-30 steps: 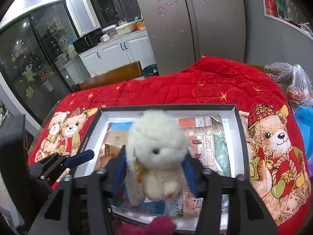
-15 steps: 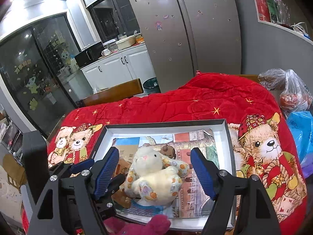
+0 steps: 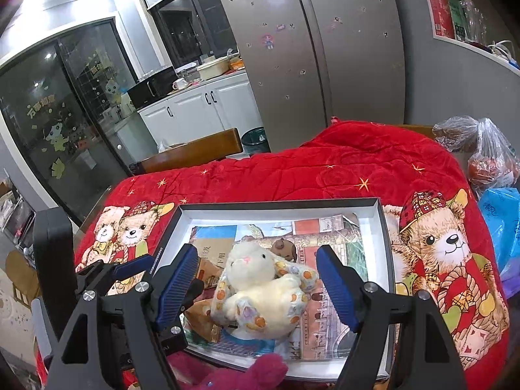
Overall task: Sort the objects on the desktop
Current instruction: 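Open right gripper releasing bunny while left gripper releases packet into box, then move both grippers back from the box to the toy heap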
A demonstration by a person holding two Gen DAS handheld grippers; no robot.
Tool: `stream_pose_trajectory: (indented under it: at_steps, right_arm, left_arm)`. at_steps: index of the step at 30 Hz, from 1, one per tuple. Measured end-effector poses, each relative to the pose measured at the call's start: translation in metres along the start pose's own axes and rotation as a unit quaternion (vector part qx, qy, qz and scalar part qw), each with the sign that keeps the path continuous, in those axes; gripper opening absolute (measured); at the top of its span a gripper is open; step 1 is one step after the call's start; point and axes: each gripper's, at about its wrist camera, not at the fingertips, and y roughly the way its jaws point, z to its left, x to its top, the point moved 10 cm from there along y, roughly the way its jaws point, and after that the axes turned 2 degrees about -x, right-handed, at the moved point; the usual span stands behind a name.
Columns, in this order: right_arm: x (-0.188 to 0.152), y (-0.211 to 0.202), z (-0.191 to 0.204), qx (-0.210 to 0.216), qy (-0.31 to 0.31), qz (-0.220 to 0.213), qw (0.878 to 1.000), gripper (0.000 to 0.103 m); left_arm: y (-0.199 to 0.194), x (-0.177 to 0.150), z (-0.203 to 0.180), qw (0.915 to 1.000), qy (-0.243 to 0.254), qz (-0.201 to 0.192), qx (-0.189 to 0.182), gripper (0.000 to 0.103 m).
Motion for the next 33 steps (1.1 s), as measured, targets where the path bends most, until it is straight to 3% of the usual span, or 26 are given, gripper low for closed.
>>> stream_pose_trajectory:
  at_steps: [5,11,16,20,27,33]
  right_arm:
    - [0.001,-0.004,0.001,0.007,0.001,-0.002,1.000,0.078]
    - [0.012,-0.038,0.009,0.022,0.011,-0.029,0.999,0.078]
    - [0.013,-0.076,0.025,0.023,0.003,-0.056,0.998,0.078]
    - [0.006,-0.108,0.031,0.009,0.004,-0.073,0.997,0.079]
    - [-0.012,-0.171,0.029,-0.024,0.004,-0.110,0.994,0.082]
    - [-0.047,-0.220,0.020,-0.046,0.016,-0.161,0.986,0.084]
  left_arm:
    - [-0.012,0.003,-0.001,0.9999,-0.007,-0.002,-0.012,0.081]
    - [-0.051,0.011,-0.013,0.9992,0.000,-0.030,-0.028,0.081]
    - [-0.095,0.010,-0.010,0.9979,-0.002,-0.063,0.015,0.085]
    - [-0.128,0.001,-0.013,0.9970,0.001,-0.077,0.009,0.088]
    - [-0.180,-0.037,-0.014,0.9961,0.002,-0.088,0.006,0.090]
    - [-0.200,-0.100,-0.021,0.9950,0.001,-0.099,0.011,0.095]
